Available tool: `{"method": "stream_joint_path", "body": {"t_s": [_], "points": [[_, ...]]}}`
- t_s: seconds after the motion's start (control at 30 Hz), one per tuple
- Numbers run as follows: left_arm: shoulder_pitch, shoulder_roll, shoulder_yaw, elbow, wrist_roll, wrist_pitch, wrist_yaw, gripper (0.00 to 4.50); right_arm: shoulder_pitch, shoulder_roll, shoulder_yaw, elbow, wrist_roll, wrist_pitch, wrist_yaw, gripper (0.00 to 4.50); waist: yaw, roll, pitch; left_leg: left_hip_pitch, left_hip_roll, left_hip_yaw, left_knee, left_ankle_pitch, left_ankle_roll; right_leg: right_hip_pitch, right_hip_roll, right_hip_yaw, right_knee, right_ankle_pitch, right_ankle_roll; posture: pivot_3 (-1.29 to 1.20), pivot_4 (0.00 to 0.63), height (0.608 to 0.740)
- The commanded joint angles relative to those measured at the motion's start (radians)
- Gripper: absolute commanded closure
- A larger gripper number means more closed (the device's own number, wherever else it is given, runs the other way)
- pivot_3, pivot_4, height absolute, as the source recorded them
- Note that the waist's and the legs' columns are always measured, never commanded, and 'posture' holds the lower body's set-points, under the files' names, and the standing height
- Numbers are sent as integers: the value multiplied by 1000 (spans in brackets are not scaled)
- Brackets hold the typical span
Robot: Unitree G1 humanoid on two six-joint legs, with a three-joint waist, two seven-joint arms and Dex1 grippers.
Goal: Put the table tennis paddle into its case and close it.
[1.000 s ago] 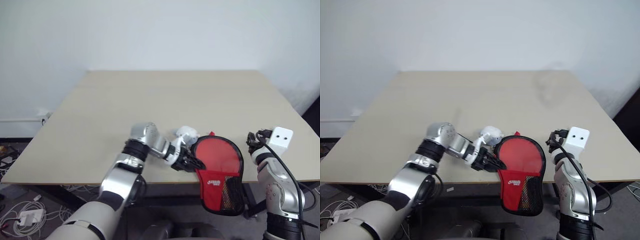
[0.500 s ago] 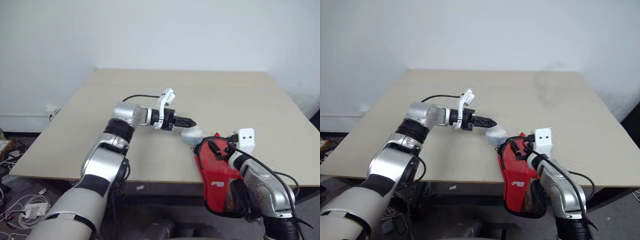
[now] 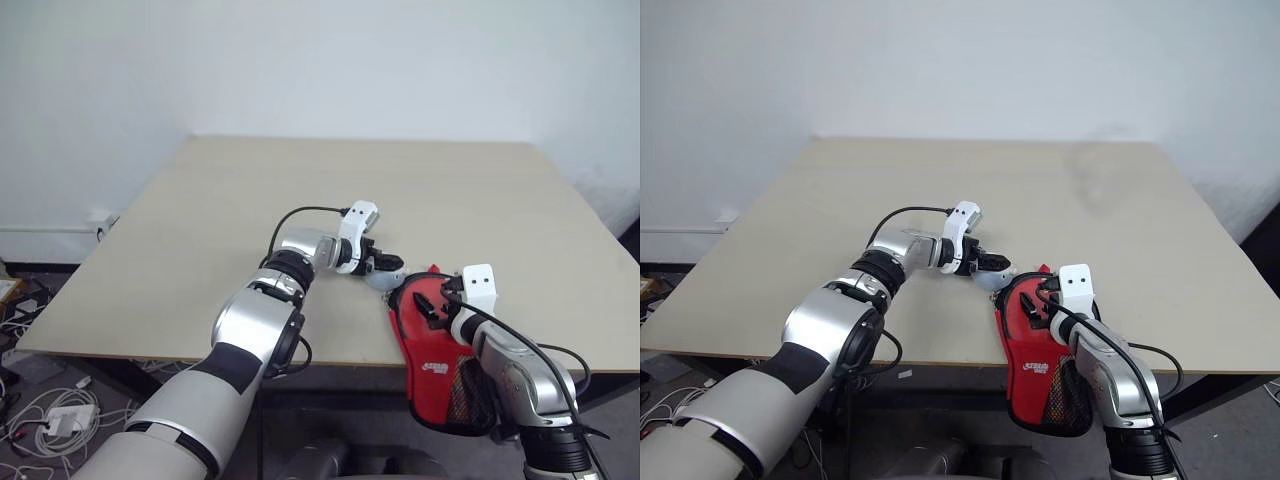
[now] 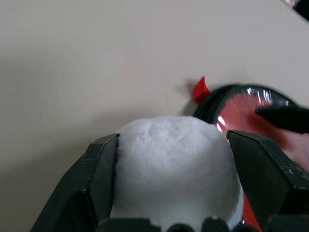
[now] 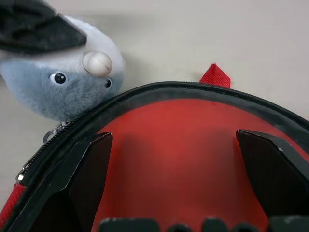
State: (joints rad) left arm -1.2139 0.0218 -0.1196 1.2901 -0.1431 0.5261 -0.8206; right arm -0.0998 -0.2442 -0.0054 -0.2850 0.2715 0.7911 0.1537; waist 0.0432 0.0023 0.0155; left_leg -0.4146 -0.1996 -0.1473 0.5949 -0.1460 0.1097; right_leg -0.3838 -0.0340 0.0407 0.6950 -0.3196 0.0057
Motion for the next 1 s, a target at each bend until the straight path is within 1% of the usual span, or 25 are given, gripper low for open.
{"method": "stream_joint_path", "body": {"t_s": [0.03, 0.2, 0.3, 0.37, 0.4, 0.47, 0.57, 0.67, 0.73, 0.8, 0.87, 0.9, 1.0], "points": [[-7, -1, -13, -6, 51, 26, -36, 32, 2, 6, -11, -34, -6, 5, -7, 0, 0, 0, 0, 0, 0, 0, 0, 0, 0, 0, 0, 0, 0, 0, 0, 0, 0, 740], [18, 0, -31, -2, 108, 36, -50, 32, 7, 7, -8, -30, -9, 14, -10, 0, 0, -1, 0, 0, 0, 0, 1, 0, 0, 0, 0, 0, 0, 0, 0, 0, 0, 740], [41, -15, -39, 1, 145, 22, -8, 32, -6, 4, -14, -17, -11, 18, -13, 0, 1, -1, -1, 0, 0, 0, 1, 0, 0, 1, 0, -1, 0, 0, 0, 0, 0, 740], [49, -22, -22, -3, 148, 1, 8, 32, -9, 3, -16, -15, -15, 17, -16, 0, 1, -1, -1, 1, 0, 0, 1, 0, 0, 1, 0, -1, 0, 0, 0, 0, 0, 740], [50, -28, 6, -2, 133, -6, 46, 194, -11, 3, -18, -12, -18, 17, -18, 0, 1, -1, -1, 1, 0, 0, 1, 0, 1, 2, 0, -1, 0, 0, 0, 0, 0, 740], [49, -34, 38, 2, 119, -10, 71, 601, -12, 3, -20, -10, -22, 20, -21, 0, 1, -1, -1, 1, 0, -1, 2, -1, 1, 2, 0, -1, 0, 0, 0, 0, 0, 740], [46, -47, 68, 0, 114, -33, 87, 1624, -6, -9, 0, -13, -23, 44, -5, 0, 1, -1, -1, 1, 0, 0, 2, -1, 1, 2, 0, -1, 0, 0, 0, 0, 0, 740], [37, -60, 93, -3, 112, -48, 101, 2557, -1, -8, 5, -16, -4, 100, 9, 0, 1, -2, -1, 1, 0, -1, 3, -1, 1, 3, 0, -2, 0, 0, 1, 0, 0, 740], [28, -70, 101, -3, 116, -63, 119, 3089, 3, -18, 22, -9, 2, 156, 25, 0, 1, -2, -2, 1, 0, -1, 3, -1, 2, 3, 0, -2, 0, 1, 1, 0, 0, 740], [14, -79, 116, -5, 108, -78, 130, 3519, 9, -27, 40, 14, -2, 221, 33, 0, 2, -4, -3, 2, 0, -1, 3, -3, 4, 4, 0, -2, 0, 1, 1, 0, 0, 740], [-3, -88, 134, -5, 100, -81, 137, 3807, 13, -33, 54, 33, -1, 270, 43, 0, 2, -7, -4, 3, 0, -1, 4, -4, 6, 5, 0, -2, 0, 1, 1, 0, 0, 740], [-10, -92, 143, -4, 99, -83, 141, 3879, 16, -31, 56, 33, 8, 290, 54, 0, 2, -9, -6, 3, 0, -1, 4, -4, 6, 6, 0, -3, 0, 1, 1, 0, 0, 740], [-22, -103, 155, -2, 106, -101, 148, 3944, 22, -21, 65, 14, 29, 338, 76, 0, 0, -14, -9, 4, 0, -2, 4, -4, 7, 6, 0, -3, 0, 1, 2, 0, 0, 740]]}}
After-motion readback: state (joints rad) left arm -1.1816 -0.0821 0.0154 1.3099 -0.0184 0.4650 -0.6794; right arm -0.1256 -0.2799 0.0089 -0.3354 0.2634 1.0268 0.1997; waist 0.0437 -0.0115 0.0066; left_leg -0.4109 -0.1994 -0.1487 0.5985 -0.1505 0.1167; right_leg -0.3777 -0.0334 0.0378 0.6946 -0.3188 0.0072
